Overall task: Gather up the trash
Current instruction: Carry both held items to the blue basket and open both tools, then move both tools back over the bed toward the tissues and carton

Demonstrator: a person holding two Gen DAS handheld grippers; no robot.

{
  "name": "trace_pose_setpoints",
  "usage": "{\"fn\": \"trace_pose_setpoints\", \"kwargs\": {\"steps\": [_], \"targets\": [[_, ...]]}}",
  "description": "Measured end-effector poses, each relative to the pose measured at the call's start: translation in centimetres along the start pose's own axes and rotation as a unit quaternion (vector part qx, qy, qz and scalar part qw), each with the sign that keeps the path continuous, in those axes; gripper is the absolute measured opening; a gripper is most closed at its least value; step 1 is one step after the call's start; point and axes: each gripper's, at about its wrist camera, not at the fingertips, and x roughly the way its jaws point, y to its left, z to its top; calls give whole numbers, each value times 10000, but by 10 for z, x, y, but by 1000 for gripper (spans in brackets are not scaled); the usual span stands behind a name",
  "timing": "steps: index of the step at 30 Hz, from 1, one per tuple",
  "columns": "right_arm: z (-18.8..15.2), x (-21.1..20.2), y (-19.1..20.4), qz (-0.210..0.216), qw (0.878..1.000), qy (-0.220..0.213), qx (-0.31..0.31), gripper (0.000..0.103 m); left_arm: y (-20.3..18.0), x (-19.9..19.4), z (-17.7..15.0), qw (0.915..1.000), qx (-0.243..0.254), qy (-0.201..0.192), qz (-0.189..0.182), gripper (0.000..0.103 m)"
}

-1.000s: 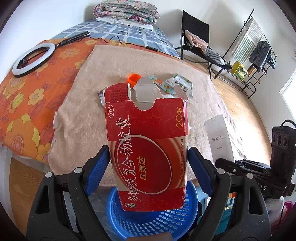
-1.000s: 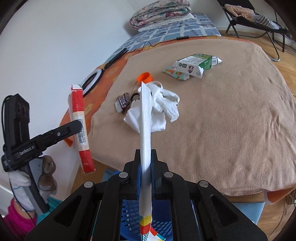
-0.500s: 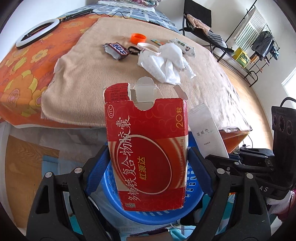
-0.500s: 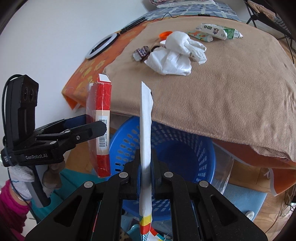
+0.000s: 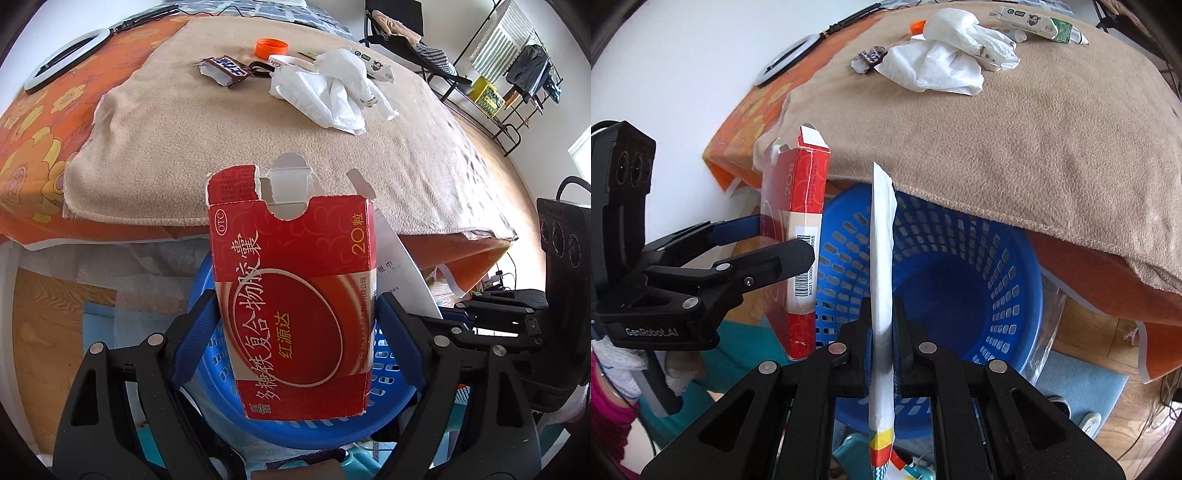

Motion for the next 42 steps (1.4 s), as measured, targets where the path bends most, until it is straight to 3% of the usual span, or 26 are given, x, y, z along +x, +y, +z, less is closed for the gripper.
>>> {"fn": "trace_pose_setpoints", "kwargs": {"steps": [5,8,10,12,30,33,42], "targets": [[2,1,0,-219,9997,15,-92,9,1,3,1,9999,7,38,106,88],[1,0,-2,-283,9996,18,-69,16,4,1,2,9999,-68,4,109,88],[2,-1,-5,-339,9994,7,-23,42,7,0,2,9999,-104,-24,126,88],[1,-5,-8,-331,9994,-65,42,49,8,-1,2,9998,-116,-35,128,89],[4,-18,-12,-555,9978,-339,100,52,3,-14,10,9996,-106,-218,139,88],[7,-24,-12,-610,9970,-474,107,62,3,-19,18,9995,-157,-256,93,88],[29,-53,-18,-665,9929,-964,224,64,-1,-44,65,9980,-197,-608,4,88]]}}
